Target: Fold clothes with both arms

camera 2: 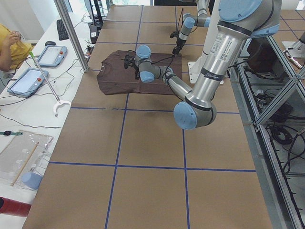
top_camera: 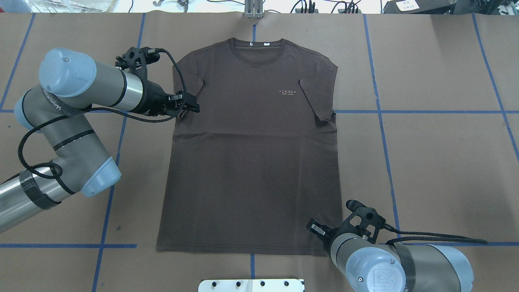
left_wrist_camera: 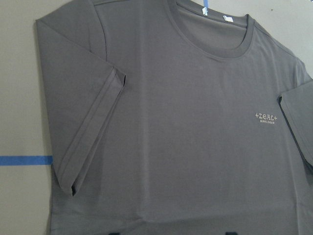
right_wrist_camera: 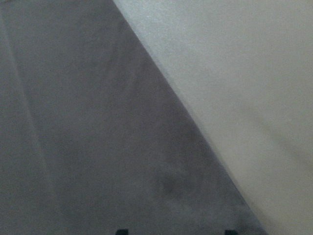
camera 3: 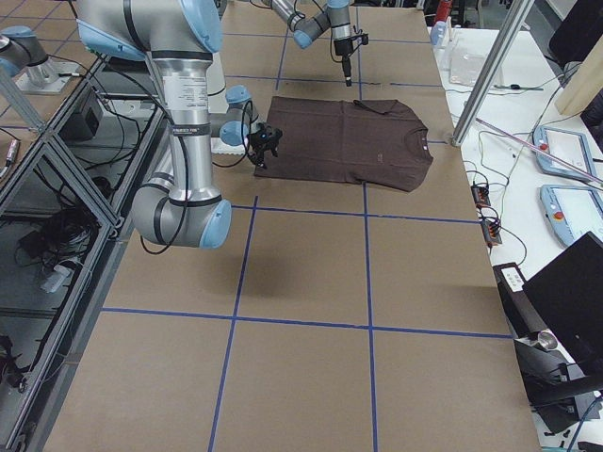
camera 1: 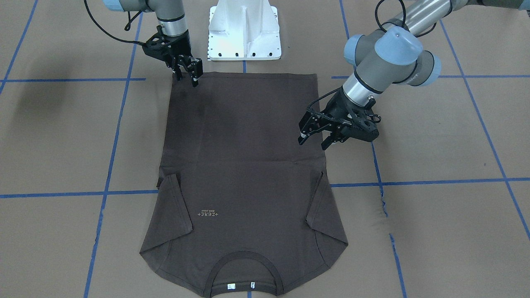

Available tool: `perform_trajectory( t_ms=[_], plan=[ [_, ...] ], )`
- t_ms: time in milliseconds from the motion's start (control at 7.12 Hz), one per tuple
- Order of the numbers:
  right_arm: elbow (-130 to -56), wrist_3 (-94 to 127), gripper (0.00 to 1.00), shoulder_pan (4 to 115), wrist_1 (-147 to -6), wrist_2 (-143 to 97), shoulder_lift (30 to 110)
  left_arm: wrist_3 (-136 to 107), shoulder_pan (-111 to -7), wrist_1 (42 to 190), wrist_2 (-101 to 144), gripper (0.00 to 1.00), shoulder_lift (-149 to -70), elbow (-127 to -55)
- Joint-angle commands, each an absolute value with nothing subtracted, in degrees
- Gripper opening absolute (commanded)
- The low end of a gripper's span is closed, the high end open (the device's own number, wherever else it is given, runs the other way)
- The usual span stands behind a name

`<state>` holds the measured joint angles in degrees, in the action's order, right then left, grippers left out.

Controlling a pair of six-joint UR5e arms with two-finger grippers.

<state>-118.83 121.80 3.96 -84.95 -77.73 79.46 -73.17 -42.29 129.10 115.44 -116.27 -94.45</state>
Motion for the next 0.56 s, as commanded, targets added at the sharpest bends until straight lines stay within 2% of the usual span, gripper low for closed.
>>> perform_trajectory(
  t_ms=[0,421],
  plan=[
    [-120.7,123.7,0.72,3.3,-90.1,-79.7,79.5,-73.3,-41.6,129.1,115.4,0.79,-116.1,-94.4],
    [-120.2,123.9,0.71,2.5,-92.9,-80.0,80.0,-73.2,-41.5,129.2,115.3,0.79,-116.1,-94.4]
  ],
)
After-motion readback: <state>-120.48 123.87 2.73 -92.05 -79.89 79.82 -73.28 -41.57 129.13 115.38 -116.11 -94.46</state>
